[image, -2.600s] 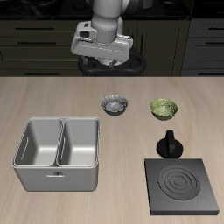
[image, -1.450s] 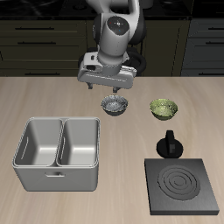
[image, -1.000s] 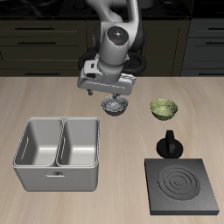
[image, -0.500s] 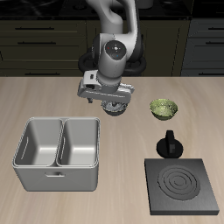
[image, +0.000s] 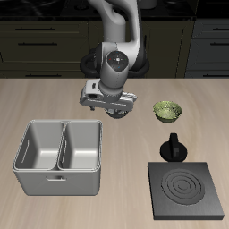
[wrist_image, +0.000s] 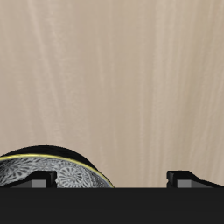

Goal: Place the black bowl on the flat stove and turn on the flat stove

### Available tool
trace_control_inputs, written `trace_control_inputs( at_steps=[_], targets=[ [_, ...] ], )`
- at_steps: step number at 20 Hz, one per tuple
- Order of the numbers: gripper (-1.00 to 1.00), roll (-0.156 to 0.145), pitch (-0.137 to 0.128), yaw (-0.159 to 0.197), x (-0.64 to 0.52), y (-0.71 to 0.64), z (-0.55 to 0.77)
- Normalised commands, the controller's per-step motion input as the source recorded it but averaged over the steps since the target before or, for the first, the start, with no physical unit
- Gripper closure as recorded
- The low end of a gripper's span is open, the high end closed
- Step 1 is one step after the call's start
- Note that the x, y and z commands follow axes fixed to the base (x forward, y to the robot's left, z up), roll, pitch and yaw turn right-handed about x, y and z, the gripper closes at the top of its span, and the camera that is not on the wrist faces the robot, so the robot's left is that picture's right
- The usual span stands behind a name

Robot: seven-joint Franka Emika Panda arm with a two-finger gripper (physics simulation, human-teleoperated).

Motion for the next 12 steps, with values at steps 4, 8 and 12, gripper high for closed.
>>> trace_control_inputs(
  at_steps=[4,8,12],
  targets=[
    [-1.0,0.006,0.047,-0.036,-0.06,-0.1,-0.18],
    [-1.0,0.008,0.011,-0.024,-0.05,0.02,-0.03],
    [1.0,0.029,-0.015,-0.016,-0.11,0.05,0.01]
  ],
)
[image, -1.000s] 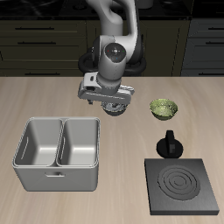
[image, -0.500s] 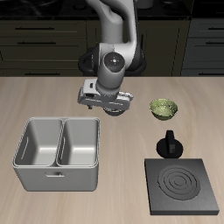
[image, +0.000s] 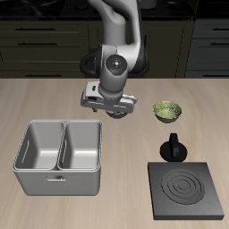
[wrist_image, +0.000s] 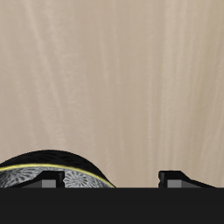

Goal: Place the black bowl on the flat stove and turn on the flat stove

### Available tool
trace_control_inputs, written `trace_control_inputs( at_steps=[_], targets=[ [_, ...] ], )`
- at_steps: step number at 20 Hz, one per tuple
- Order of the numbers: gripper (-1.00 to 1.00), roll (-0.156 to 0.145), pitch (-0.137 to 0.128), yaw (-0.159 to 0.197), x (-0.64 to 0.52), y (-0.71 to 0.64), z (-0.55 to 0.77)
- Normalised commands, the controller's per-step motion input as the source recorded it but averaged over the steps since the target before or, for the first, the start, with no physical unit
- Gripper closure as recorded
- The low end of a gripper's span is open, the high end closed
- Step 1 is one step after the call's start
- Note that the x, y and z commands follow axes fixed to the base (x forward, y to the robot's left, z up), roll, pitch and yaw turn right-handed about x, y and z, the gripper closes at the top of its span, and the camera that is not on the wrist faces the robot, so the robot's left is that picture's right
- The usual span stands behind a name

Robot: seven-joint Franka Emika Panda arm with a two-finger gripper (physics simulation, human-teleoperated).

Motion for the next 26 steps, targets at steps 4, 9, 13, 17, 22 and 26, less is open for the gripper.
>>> trace_control_inputs(
  at_steps=[4,9,13,17,22,26],
  targets=[
    [1.0,0.011,-0.035,-0.006,-0.09,0.0,0.13],
    [1.0,0.007,-0.024,-0.014,-0.07,-0.01,0.11],
    [1.0,0.015,-0.015,-0.013,-0.03,0.03,0.1],
    [1.0,0.019,-0.029,-0.008,0.01,0.05,0.16],
    [1.0,0.027,-0.043,0.001,-0.01,0.09,0.26],
    [1.0,0.025,-0.065,-0.014,0.01,0.07,0.4]
  ],
)
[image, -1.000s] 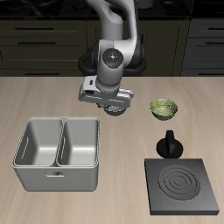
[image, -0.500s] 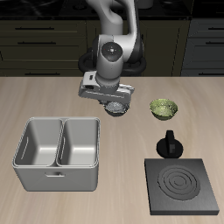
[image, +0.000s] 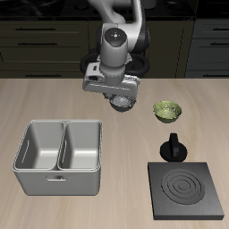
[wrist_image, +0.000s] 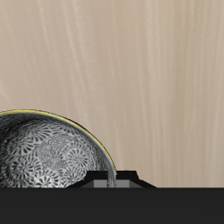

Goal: Place the black bowl on the flat stove and turn on the flat stove

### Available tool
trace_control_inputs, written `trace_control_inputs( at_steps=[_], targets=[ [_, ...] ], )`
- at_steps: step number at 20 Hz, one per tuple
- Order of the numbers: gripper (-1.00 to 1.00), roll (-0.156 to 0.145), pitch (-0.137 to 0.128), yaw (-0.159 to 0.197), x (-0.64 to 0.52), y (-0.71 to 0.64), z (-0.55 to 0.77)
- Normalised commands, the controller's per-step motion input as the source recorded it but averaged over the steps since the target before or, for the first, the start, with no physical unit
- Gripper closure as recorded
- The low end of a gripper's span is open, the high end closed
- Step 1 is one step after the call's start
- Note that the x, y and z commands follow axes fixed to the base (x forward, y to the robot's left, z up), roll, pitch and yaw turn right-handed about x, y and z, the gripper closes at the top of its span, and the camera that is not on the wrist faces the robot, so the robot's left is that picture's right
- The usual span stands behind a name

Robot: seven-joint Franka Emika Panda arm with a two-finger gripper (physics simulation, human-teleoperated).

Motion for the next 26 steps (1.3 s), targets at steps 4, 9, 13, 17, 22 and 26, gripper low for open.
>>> trace_control_inputs(
  at_steps=[4,9,13,17,22,26],
  targets=[
    [1.0,0.026,-0.081,-0.01,-0.01,0.09,0.52],
    [1.0,0.008,-0.079,-0.004,-0.07,0.02,0.44],
    [1.0,0.009,-0.065,0.019,-0.09,0.03,0.32],
    [1.0,0.002,-0.012,0.005,-0.01,-0.03,0.14],
    [1.0,-0.001,-0.016,0.012,0.11,-0.03,0.17],
    [1.0,-0.008,-0.01,0.003,0.26,-0.01,0.16]
  ],
)
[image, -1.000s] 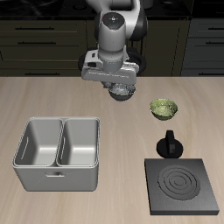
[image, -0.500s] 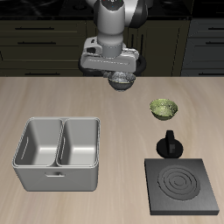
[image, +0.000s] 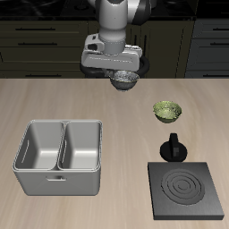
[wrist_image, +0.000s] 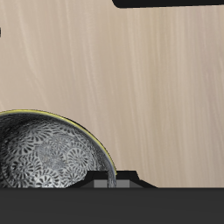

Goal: Place the black bowl on the flat stove and turn on the flat stove

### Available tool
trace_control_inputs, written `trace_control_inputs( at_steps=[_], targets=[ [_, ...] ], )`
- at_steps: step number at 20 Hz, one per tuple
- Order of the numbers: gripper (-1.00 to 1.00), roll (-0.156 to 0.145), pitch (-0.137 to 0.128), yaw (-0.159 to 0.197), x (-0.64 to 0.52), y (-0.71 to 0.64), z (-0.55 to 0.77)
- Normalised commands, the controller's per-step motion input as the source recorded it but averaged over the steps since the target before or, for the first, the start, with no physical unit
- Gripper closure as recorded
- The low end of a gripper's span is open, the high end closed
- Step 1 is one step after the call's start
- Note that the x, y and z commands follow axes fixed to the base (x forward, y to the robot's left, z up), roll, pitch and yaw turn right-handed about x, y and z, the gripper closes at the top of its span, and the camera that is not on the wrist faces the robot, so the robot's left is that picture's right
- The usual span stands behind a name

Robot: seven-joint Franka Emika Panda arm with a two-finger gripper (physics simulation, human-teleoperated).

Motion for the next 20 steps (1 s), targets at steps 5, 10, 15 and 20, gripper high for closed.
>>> trace_control_inputs(
  at_steps=[5,10,15,20],
  targets=[
    [1.0,0.03,-0.01,0.02,0.27,0.16,0.13],
    [1.0,0.035,0.005,0.021,0.36,0.22,0.07],
    [1.0,0.028,-0.012,0.016,0.42,0.31,0.18],
    [1.0,0.005,-0.007,0.029,0.37,0.21,0.15]
  ],
)
